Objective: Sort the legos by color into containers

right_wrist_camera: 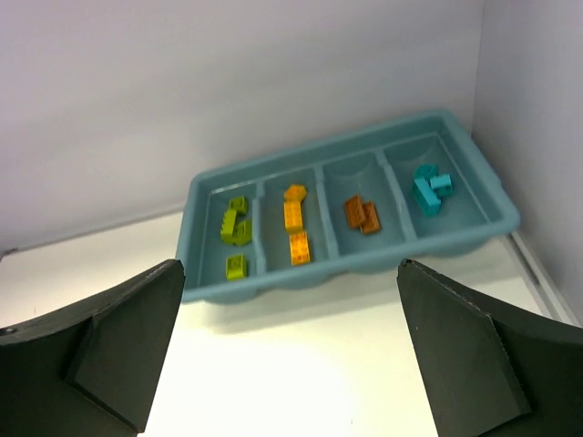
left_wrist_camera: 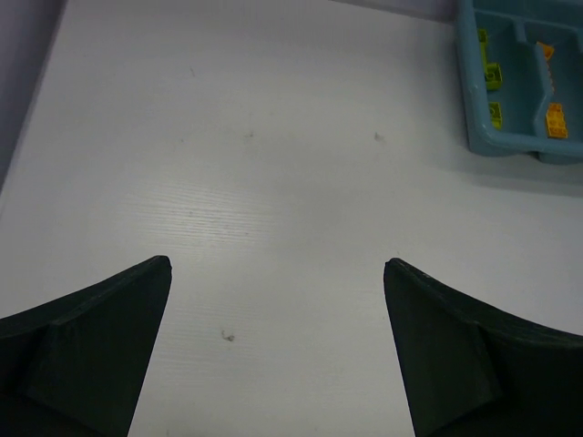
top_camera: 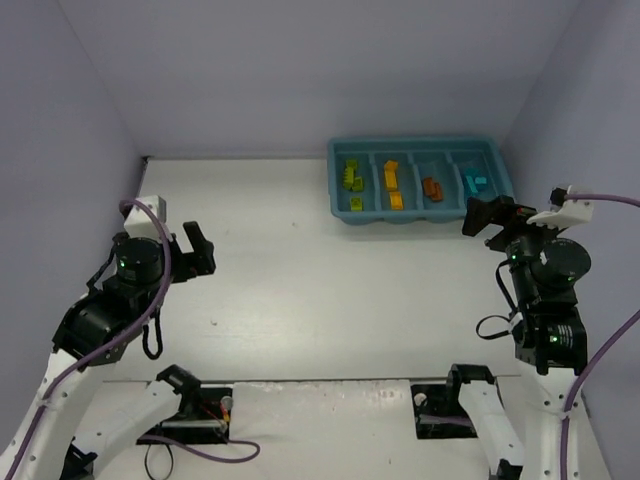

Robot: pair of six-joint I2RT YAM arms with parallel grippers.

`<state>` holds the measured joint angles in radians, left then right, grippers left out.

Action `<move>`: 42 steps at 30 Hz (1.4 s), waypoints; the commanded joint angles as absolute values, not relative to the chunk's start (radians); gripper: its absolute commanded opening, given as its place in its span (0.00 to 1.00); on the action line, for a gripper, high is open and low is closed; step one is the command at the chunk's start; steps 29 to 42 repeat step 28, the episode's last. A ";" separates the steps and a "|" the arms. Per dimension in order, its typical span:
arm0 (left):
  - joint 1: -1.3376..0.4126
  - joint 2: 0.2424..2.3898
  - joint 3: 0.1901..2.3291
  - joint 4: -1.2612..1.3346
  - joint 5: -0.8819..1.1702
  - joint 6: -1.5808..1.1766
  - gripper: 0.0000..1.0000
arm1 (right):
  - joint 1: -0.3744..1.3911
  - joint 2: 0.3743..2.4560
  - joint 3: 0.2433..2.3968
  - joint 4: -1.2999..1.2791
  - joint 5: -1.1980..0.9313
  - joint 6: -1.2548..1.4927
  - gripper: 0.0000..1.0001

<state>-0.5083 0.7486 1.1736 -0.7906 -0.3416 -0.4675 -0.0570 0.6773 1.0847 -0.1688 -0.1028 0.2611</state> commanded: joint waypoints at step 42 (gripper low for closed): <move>-0.502 0.821 1.223 -0.839 -0.364 -0.584 0.94 | 0.123 0.425 1.088 -0.334 0.048 0.202 1.00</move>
